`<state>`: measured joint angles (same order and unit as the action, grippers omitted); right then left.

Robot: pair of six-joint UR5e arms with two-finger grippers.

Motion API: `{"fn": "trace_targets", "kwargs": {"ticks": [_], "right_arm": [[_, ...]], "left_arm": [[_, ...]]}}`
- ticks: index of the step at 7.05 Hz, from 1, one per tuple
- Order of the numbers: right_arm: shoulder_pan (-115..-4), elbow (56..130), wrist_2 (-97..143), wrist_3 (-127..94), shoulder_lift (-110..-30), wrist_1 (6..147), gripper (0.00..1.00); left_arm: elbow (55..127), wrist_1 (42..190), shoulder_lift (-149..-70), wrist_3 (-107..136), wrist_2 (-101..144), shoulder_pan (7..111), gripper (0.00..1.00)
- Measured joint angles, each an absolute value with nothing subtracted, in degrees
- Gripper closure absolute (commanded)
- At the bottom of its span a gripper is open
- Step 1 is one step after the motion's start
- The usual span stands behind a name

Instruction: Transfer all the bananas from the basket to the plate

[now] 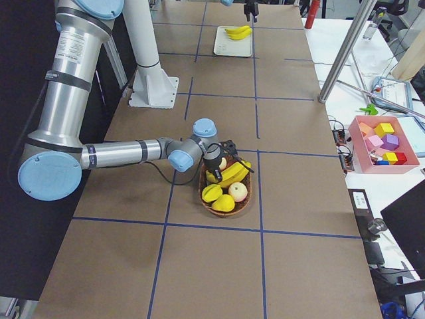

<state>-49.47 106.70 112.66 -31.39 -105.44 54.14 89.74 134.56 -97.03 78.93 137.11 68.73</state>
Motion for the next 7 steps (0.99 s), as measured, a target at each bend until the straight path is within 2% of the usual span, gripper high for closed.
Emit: {"fn": "trace_targets", "kwargs": {"ticks": [3,7], "right_arm": [[-52.36,109.65,116.04,-31.31,-105.39,56.78,1.00],[-56.55,120.30,118.08,-26.89,-103.94,72.83,1.00]], "left_arm": [[89.74,134.56,-97.03,78.93,137.11,68.69,0.00],[89.74,134.56,-97.03,78.94,137.11,68.56,0.00]]}}
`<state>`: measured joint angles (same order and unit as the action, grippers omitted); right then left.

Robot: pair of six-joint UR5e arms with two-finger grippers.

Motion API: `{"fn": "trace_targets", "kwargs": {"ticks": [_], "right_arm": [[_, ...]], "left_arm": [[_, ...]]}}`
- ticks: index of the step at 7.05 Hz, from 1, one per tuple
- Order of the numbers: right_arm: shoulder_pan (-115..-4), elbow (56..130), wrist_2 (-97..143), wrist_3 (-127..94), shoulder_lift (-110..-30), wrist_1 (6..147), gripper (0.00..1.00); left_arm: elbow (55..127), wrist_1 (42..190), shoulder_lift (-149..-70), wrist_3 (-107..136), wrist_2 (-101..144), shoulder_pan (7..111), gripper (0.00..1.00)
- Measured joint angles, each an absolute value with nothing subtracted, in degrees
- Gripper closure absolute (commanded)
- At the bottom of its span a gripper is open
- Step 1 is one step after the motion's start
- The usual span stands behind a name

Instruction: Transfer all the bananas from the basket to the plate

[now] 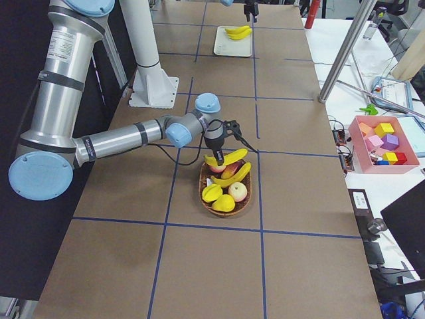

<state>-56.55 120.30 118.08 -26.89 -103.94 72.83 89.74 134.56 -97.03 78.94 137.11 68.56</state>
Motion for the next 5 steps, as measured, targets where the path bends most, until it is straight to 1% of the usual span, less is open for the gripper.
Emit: {"fn": "trace_targets", "kwargs": {"ticks": [4,5], "right_arm": [[-57.05,121.62,120.38,-26.32,-92.71,82.12,1.00],[-57.05,121.58,121.29,-26.42,-91.13,82.90,1.00]], "left_arm": [[89.87,134.56,-97.63,79.59,137.11,68.27,0.00],[89.95,134.56,-97.96,79.99,137.11,68.26,0.00]]}}
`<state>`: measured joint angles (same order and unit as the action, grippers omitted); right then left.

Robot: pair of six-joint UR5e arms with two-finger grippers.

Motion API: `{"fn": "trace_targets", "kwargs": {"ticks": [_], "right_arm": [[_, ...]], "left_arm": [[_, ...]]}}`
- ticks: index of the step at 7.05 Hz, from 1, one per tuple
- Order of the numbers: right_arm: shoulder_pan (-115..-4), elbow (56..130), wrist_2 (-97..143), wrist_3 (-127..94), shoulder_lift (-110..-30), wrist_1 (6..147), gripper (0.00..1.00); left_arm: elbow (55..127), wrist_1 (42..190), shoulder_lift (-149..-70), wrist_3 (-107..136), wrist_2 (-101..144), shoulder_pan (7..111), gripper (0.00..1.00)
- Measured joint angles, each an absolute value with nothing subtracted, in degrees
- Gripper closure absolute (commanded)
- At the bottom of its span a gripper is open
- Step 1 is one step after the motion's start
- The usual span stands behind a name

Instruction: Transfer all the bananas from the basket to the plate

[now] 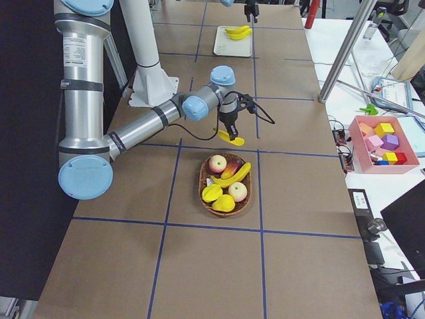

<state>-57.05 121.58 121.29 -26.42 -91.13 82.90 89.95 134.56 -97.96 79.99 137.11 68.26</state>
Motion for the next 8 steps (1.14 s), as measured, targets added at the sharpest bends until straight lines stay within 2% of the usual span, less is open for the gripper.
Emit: {"fn": "trace_targets", "kwargs": {"ticks": [5,8], "right_arm": [[-57.00,121.79,124.52,-26.80,-88.71,83.08,1.00],[-57.32,121.77,127.44,-28.10,-84.34,82.98,1.00]], "left_arm": [[90.57,134.56,-98.20,80.33,137.11,68.21,0.00],[90.63,134.48,-98.82,80.68,137.18,68.17,0.00]]}}
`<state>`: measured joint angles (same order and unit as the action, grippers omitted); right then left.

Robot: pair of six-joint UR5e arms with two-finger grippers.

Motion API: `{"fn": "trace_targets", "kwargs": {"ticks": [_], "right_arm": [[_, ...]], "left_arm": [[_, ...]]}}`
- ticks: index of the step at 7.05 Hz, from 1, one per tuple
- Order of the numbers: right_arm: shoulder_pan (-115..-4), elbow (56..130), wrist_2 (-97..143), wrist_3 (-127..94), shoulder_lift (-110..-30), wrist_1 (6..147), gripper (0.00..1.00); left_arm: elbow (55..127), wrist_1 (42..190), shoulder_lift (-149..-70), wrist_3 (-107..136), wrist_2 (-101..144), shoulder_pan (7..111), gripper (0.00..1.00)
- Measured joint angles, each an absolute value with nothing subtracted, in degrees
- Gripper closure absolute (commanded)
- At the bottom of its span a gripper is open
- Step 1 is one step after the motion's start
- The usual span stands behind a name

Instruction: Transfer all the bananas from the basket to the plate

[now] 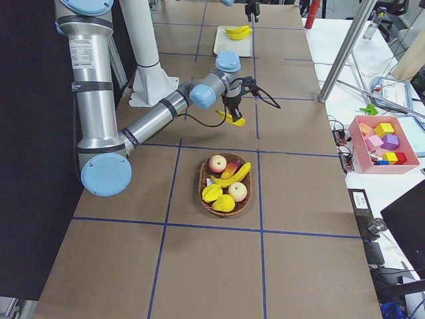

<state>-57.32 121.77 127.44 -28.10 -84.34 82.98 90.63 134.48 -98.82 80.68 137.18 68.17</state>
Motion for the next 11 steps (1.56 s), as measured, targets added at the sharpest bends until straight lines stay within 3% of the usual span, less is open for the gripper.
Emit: {"fn": "trace_targets", "kwargs": {"ticks": [5,11], "right_arm": [[-52.94,115.72,125.83,-43.06,-68.94,82.69,1.00],[-43.08,108.34,113.15,-58.34,-53.49,82.53,1.00]], "left_arm": [[90.71,134.36,-105.59,92.93,137.24,66.12,0.00],[90.04,133.94,-122.45,121.22,136.57,56.53,0.00]]}}
